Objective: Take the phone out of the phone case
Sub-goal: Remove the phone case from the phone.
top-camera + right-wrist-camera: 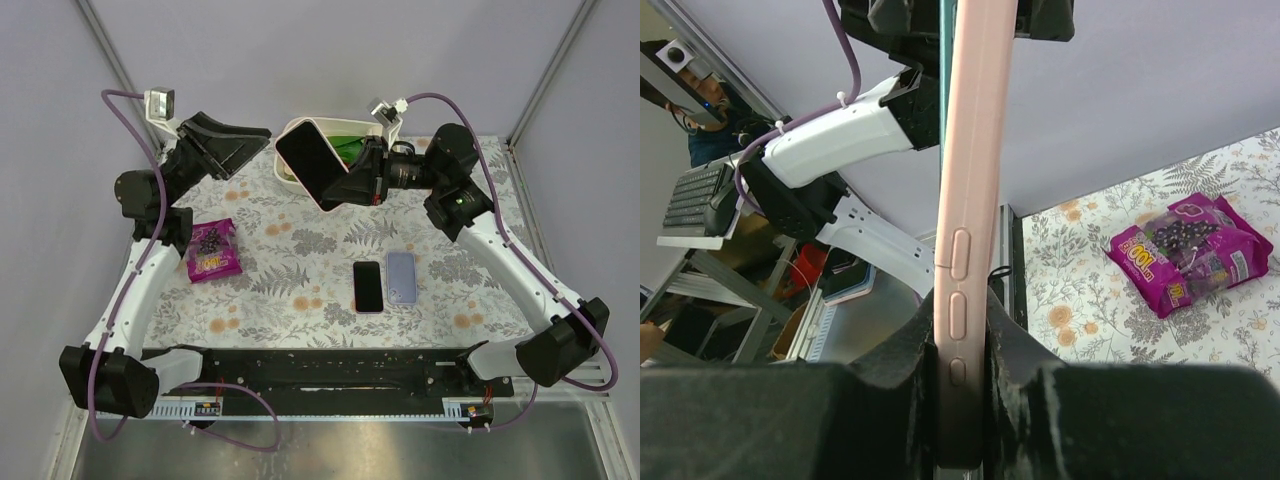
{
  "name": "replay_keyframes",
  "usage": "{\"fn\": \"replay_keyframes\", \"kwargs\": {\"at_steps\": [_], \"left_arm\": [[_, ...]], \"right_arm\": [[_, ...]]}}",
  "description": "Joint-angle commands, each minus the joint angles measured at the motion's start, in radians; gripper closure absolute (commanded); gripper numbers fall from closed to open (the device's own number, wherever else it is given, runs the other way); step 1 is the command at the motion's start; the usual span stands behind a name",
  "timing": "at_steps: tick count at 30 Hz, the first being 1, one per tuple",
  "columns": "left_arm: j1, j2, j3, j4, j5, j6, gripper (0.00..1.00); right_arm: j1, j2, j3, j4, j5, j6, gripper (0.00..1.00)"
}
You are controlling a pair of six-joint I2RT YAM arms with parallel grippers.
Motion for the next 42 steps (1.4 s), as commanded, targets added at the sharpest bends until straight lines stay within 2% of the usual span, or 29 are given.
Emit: {"fn": "replay_keyframes", "kwargs": {"at_steps": [1,4,13,20,31,39,42], "left_arm": [[-0.022,0.019,0.064,0.018,-0.073,-0.042,0.4],[-0.029,0.028,0.044,0.001,-0.082,-0.046,0.47],[-0.072,0.028,0.024,0.038,-0.075,-0.069,0.44],[-0.079,0.028,0.005,0.031,-0.076,-0.071,0.54],[-0.091,0.019,-0.012,0.037,-0.084,-0.079,0.58],[-0.091,0.028,-0.022,0.111,-0.087,-0.128,0.76],[-0.091,0.027,-0.027,0.151,-0.087,-0.157,0.89]], "right_arm": [[-0.002,-0.018,0.014,0.1,0.013,0.009,1.0],[-0.002,-0.01,0.025,0.113,0.016,0.021,1.0],[-0.002,0.008,0.044,0.076,0.021,0.003,1.0],[-0.002,0.005,0.048,0.076,0.021,0.007,1.0],[-0.002,0.01,0.045,0.09,0.022,0.02,1.0],[-0.002,0.004,0.027,0.094,0.018,0.013,1.0],[-0.002,-0.001,0.015,0.099,0.011,0.009,1.0]]}}
